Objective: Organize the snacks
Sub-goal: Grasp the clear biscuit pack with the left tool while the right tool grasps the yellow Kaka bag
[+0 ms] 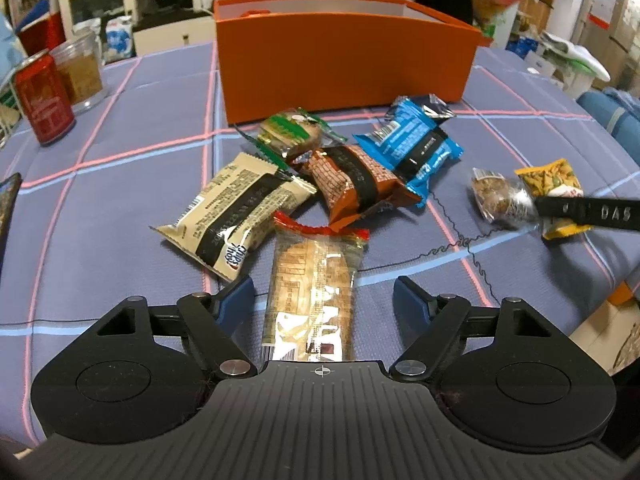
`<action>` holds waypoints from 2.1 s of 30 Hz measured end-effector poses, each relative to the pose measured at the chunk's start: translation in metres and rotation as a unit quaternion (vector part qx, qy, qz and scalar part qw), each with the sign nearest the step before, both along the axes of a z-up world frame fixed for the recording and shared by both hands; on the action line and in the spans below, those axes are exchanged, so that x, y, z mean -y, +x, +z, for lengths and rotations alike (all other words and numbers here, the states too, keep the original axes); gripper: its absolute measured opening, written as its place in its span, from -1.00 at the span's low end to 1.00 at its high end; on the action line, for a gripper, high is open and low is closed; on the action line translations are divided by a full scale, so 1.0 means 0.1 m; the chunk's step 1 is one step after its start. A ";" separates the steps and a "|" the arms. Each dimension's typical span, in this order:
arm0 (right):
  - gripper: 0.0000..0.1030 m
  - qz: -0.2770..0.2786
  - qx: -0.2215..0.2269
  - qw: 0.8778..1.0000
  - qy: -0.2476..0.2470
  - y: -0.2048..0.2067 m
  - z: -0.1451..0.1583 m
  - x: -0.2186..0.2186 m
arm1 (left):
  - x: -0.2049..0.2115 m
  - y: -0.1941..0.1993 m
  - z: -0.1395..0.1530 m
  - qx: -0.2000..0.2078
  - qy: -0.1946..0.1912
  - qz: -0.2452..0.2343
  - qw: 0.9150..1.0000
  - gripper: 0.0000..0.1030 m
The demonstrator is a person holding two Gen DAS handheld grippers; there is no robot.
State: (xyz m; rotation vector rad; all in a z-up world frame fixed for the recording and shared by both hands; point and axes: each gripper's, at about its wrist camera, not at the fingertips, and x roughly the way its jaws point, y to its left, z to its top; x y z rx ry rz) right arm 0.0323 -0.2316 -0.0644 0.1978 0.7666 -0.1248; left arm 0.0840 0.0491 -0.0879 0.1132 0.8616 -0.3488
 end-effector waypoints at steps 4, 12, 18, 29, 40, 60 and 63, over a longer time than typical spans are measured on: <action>0.25 0.003 0.004 1.000 -0.005 0.00 0.02 -0.01 | 0.03 0.00 -0.01 0.002 0.007 -0.009 1.000 -0.12; 0.22 0.000 0.030 0.999 -0.018 -0.04 0.10 -0.02 | 0.04 0.00 -0.01 0.000 0.008 -0.012 1.000 -0.11; 0.18 -0.004 0.010 1.000 -0.016 0.01 0.01 -0.02 | 0.05 0.00 -0.01 0.000 0.010 -0.015 1.000 -0.10; -0.05 0.009 -0.007 1.000 -0.015 0.04 -0.07 -0.05 | 0.06 0.02 -0.02 0.005 0.015 -0.010 1.000 -0.26; -0.05 0.016 -0.010 1.000 -0.022 0.05 -0.07 -0.07 | 0.03 0.03 -0.02 0.006 0.024 0.006 1.000 -0.30; -0.07 0.022 -0.010 0.999 -0.023 0.06 -0.07 -0.09 | -0.04 -0.02 0.09 0.002 0.007 -0.001 1.000 -1.00; -0.13 0.024 -0.008 1.000 -0.017 0.05 -0.05 -0.08 | -0.05 -0.06 0.16 0.018 0.004 -0.004 1.000 -1.00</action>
